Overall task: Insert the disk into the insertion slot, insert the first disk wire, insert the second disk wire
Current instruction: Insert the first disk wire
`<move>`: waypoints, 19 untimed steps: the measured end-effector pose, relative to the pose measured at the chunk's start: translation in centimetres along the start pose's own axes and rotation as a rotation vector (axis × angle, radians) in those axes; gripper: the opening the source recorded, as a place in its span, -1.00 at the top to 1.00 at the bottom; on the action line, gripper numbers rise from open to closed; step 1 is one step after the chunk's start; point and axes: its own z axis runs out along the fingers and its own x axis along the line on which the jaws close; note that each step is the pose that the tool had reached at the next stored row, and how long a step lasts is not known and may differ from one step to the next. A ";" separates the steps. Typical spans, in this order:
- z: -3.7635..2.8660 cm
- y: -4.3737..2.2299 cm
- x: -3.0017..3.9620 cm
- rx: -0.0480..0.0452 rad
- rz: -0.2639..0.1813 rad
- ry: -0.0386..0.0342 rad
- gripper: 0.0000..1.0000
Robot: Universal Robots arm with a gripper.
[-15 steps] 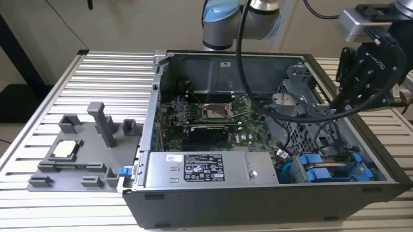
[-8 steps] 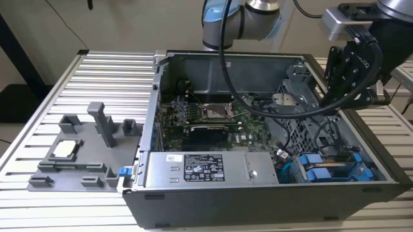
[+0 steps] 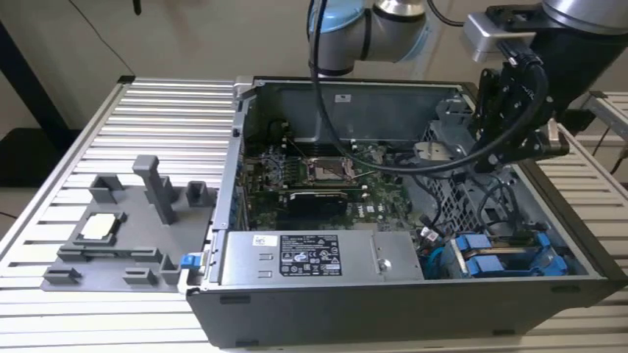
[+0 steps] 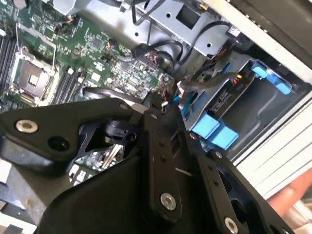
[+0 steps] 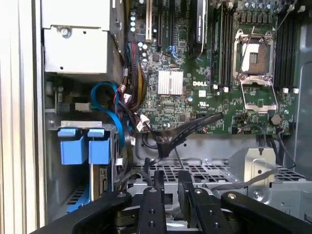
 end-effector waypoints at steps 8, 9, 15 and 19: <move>0.38 2.38 -0.45 0.0152 -0.002 0.0621 0.47; 0.45 2.66 -0.54 0.0209 -0.002 0.0647 0.47; 0.90 3.79 -1.31 0.0601 -0.004 0.0834 0.47; 1.11 4.06 -1.70 0.0717 -0.012 0.1149 0.47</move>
